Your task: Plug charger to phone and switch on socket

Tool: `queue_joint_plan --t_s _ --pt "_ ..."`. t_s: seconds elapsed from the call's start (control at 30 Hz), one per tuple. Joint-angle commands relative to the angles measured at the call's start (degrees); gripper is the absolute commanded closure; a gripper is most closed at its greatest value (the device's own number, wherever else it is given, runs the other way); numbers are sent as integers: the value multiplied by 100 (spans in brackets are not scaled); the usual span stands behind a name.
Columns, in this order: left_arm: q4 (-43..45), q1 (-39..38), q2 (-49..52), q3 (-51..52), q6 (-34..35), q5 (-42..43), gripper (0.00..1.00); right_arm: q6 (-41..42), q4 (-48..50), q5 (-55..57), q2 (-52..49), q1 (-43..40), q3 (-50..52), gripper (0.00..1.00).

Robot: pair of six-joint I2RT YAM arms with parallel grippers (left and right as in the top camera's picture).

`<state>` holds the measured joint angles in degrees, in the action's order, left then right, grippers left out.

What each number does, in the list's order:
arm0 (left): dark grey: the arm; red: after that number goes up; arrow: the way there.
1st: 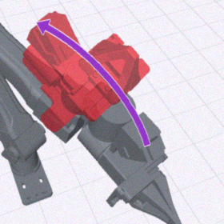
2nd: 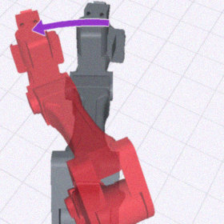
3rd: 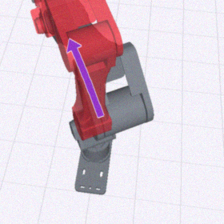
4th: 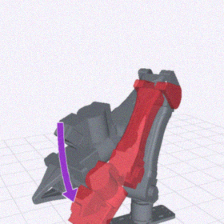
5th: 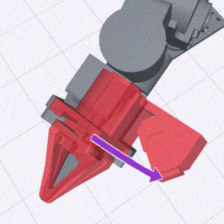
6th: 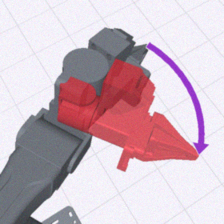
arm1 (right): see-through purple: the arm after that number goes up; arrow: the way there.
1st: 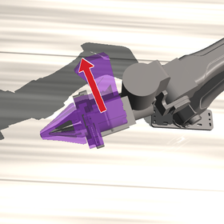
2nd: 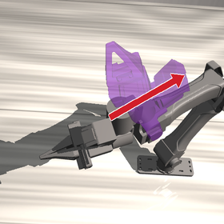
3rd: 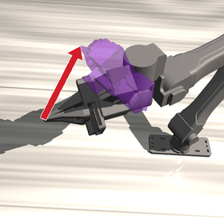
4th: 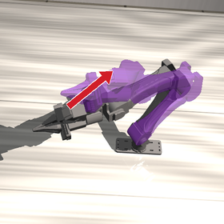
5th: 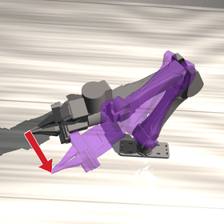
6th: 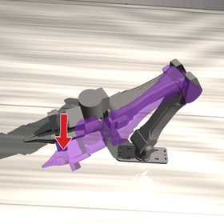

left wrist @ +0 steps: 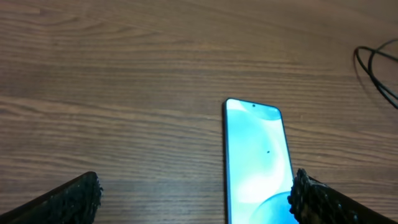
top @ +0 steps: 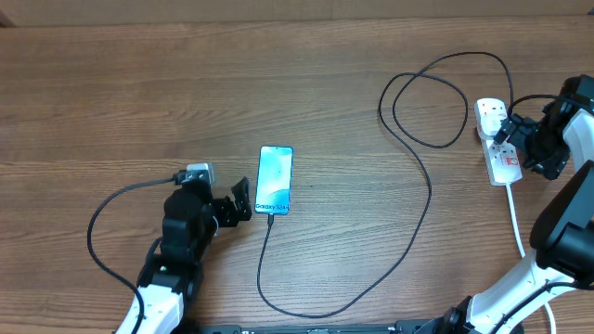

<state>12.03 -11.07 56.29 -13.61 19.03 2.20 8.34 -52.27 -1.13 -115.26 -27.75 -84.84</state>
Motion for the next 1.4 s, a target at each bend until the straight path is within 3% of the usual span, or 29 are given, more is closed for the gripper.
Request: queue_joint_plan --t_s 0.0,0.2,0.47,0.67,0.7,1.07,1.37 --pt "262 131 -297 448 -125 63 0 13 81 -92 -37 24 -144 0" --pt "986 219 -890 1353 -98 24 0 13 81 -92 -37 24 -144 0" --pt "157 472 -1648 1335 -133 -188 0 13 81 -92 -37 24 -144 0" --pt "-1357 678 -2612 1335 -155 -584 1 13 81 -92 -37 24 -144 0" --pt "-1661 750 -2896 1335 -280 -590 0 13 81 -92 -37 24 -144 0" --pt "-1661 1001 -4878 1333 -1351 -291 0 13 81 -92 -37 24 -144 0" --pt "-1679 1040 -5613 1331 -1932 -260 0 13 81 -92 -37 24 -144 0"
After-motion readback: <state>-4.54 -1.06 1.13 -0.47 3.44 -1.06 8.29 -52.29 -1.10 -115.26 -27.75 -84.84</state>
